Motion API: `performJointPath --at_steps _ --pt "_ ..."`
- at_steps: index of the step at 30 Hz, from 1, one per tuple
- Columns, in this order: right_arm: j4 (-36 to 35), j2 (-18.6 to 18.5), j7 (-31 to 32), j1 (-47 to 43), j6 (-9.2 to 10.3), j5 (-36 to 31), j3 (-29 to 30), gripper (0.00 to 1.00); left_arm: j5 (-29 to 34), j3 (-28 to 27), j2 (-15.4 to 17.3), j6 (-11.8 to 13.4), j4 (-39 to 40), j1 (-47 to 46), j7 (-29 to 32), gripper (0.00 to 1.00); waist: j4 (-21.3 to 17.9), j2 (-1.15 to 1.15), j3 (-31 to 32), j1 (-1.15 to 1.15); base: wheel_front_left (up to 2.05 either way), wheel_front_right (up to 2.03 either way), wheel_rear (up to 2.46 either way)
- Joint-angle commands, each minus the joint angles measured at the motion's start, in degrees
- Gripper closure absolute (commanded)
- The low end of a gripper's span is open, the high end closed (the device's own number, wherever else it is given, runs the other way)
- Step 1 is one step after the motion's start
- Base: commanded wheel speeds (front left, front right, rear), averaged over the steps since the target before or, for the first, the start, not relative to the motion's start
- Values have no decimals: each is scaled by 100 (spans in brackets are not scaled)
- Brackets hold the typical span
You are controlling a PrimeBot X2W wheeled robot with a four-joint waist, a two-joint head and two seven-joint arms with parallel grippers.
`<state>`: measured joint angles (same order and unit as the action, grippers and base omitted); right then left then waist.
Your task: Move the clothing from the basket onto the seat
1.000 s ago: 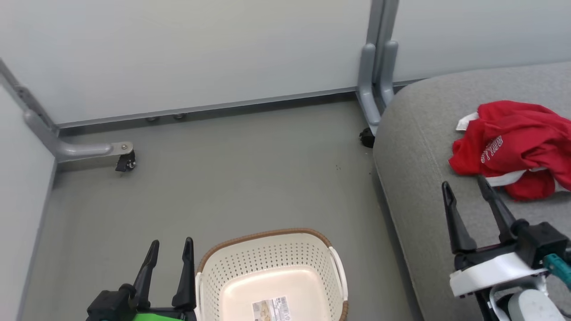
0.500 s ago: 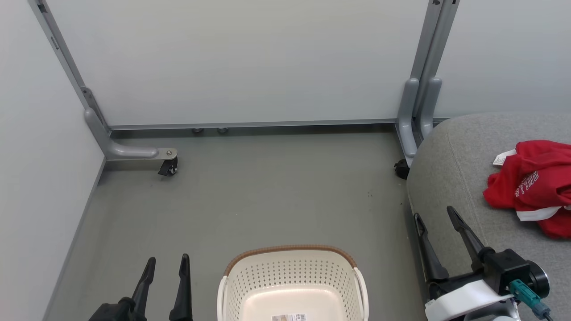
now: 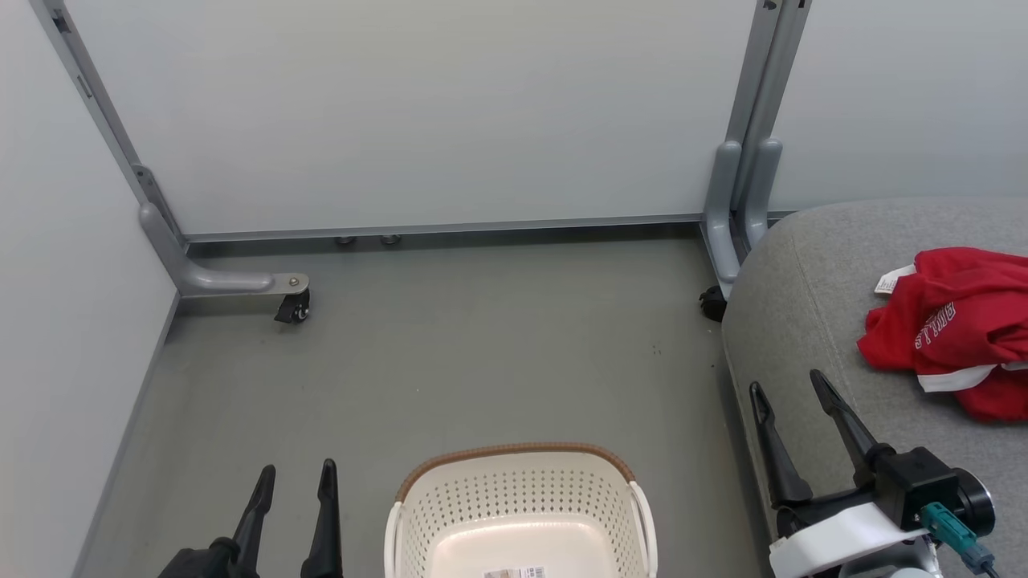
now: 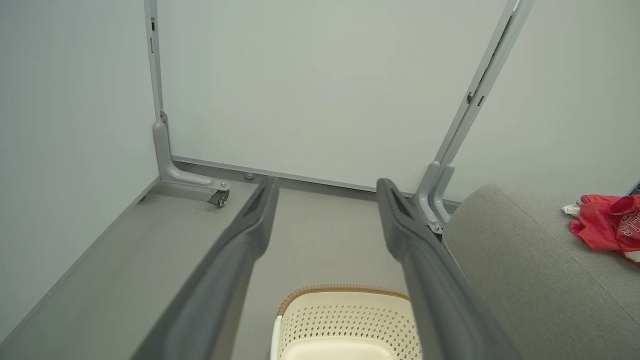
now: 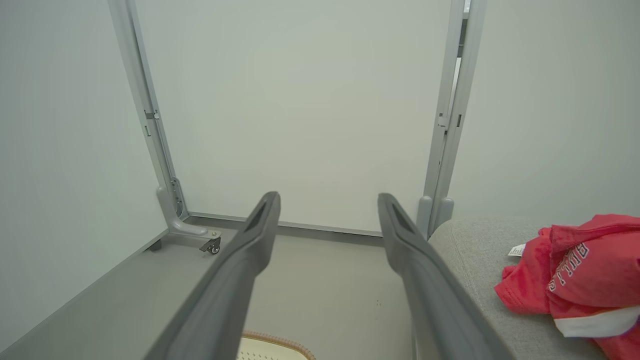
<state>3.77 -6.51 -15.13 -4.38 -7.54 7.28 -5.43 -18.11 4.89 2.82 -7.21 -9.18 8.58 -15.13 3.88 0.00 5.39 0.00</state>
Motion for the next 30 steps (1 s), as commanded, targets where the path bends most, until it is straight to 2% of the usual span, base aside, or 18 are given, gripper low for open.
performJointPath --at_steps 1,29,30 --pt "0 -26 -2 -9 11 -30 17 0 -40 -31 15 23 32 71 0 0 -14 0 8 0 0 0 0" --pt "-14 31 -2 -19 11 93 86 0 -305 -121 15 -4 -63 124 1 0 -35 0 25 0 0 0 0" --pt "-8 34 0 -2 0 65 84 100 -318 -101 0 12 -76 57 -1 100 -36 0 24 0 0 0 0"
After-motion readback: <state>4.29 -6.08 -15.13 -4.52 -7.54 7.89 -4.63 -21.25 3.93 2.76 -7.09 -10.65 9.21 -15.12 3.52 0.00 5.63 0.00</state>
